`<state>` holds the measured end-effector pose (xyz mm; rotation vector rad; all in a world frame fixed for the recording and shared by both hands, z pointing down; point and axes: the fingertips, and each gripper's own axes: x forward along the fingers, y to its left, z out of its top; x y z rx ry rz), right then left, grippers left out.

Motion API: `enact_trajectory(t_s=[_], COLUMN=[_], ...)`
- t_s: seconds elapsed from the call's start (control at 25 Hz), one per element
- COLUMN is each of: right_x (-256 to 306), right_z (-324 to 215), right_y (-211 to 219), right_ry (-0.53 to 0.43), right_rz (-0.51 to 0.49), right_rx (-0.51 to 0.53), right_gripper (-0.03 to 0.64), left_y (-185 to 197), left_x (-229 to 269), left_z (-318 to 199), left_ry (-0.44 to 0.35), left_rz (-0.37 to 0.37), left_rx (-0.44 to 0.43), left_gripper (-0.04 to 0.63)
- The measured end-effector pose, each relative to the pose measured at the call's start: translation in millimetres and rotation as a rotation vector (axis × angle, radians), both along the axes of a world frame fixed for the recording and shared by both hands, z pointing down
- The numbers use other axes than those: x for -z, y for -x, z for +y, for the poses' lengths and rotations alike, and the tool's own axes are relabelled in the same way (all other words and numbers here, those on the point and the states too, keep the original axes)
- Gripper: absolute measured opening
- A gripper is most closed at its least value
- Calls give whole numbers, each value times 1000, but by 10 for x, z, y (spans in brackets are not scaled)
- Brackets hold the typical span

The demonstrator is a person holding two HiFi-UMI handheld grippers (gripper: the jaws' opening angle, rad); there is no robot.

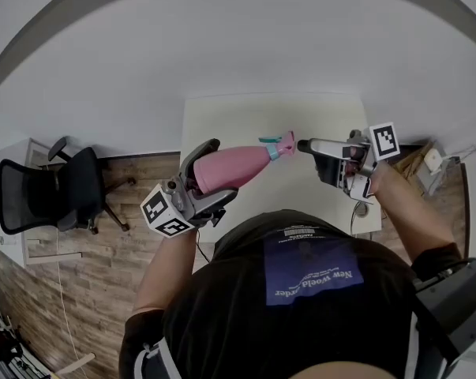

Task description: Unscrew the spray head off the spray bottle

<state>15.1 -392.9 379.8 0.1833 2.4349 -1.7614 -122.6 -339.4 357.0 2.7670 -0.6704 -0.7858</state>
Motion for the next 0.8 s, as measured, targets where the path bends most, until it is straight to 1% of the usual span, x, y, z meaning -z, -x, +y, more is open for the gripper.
enact_trajectory(t_s=[0.24, 0.4, 0.56, 0.6, 0.68, 0.8], right_x=[-80, -97, -99, -107, -123, -147], right_z=[217, 263, 417, 459, 475, 406], right_y=[207, 359, 389, 375, 380, 441], right_ry=[72, 80, 70, 62, 43, 6], right_rz=[-17, -7, -2, 1, 13, 41], right_rx=[108, 161, 217, 226, 230, 221], right_gripper=[275, 275, 273, 266, 199, 162], left_y=[-169, -241, -361, -396, -413, -369], left_x=[19, 34, 20, 4, 2, 16], left_z=[156, 193, 284, 308, 312, 251], left_ry=[-106, -156, -183, -185, -185, -183], left_rz=[-119, -179, -222, -229, -230, -225], left_rx=[-8, -20, -34, -36, -34, -31], left_gripper=[491, 491, 491, 491, 491, 491])
